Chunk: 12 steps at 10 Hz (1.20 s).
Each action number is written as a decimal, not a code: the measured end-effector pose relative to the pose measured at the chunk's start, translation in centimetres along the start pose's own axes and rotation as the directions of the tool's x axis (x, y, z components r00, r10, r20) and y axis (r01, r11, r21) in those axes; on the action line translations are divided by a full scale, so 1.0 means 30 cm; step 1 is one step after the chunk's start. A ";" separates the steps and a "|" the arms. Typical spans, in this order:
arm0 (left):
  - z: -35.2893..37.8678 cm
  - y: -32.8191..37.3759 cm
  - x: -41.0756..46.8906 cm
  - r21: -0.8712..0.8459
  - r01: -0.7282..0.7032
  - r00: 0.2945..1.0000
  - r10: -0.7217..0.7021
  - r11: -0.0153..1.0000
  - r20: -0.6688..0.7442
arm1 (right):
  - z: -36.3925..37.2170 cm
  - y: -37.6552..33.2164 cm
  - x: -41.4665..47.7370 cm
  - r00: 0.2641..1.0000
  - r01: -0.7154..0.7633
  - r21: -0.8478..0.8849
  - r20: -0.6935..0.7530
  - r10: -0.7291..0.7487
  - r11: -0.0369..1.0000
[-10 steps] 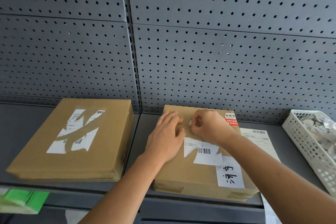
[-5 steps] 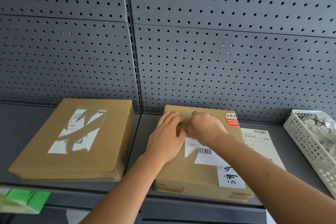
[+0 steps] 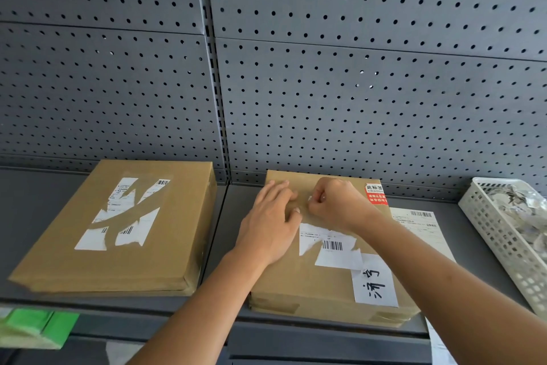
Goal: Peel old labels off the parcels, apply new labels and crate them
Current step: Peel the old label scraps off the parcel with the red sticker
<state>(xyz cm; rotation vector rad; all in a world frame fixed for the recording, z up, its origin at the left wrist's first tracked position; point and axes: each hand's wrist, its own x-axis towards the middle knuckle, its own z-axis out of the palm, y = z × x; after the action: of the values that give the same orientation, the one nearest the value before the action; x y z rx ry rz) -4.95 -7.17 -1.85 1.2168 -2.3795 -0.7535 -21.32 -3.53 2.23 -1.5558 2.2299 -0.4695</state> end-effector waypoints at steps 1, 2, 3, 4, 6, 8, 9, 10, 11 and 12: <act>0.000 -0.001 -0.001 0.003 0.005 1.000 -0.005 1.000 0.000 | 0.000 -0.005 0.006 1.000 -0.020 0.006 0.000 0.020 1.000; 0.002 -0.001 0.001 0.002 0.008 1.000 -0.008 1.000 0.001 | 0.012 -0.008 0.003 0.999 -0.040 0.020 -0.019 0.040 0.999; 0.001 0.001 -0.002 0.001 0.005 1.000 -0.005 1.000 0.001 | 0.020 0.003 -0.002 0.997 -0.042 0.018 -0.070 0.043 0.999; 0.000 0.001 -0.006 -0.004 0.006 1.000 -0.006 1.000 0.000 | 0.002 0.009 -0.013 0.996 -0.039 0.075 -0.079 0.045 0.996; -0.002 0.005 -0.006 0.005 0.009 1.000 -0.009 1.000 0.000 | -0.004 -0.003 -0.030 1.000 -0.011 0.078 -0.027 0.013 0.997; 0.000 0.006 -0.003 0.017 0.003 1.000 -0.003 1.000 0.006 | 0.001 -0.063 -0.029 1.000 0.004 -0.195 0.003 -0.003 0.981; 0.000 0.005 -0.001 0.019 0.004 1.000 -0.004 1.000 0.008 | -0.001 -0.102 -0.029 0.999 -0.003 -0.287 0.041 0.015 0.958; 0.001 0.002 0.002 0.023 0.001 1.000 -0.001 1.000 0.008 | 0.001 -0.119 -0.032 0.997 -0.003 -0.333 0.067 0.027 0.943; 0.002 0.002 0.001 0.015 0.001 1.000 -0.001 1.000 0.010 | 0.004 -0.116 -0.032 0.996 -0.024 -0.290 0.070 0.046 0.957; 0.001 -0.001 0.002 0.013 0.003 1.000 -0.004 1.000 0.006 | 0.011 -0.106 -0.028 0.996 -0.024 -0.247 0.077 0.044 0.969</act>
<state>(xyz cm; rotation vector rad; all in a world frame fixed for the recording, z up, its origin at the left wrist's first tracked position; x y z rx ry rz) -4.97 -7.23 -1.88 1.2259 -2.3912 -0.7445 -18.29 -3.82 3.54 -1.6201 2.3178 -0.1184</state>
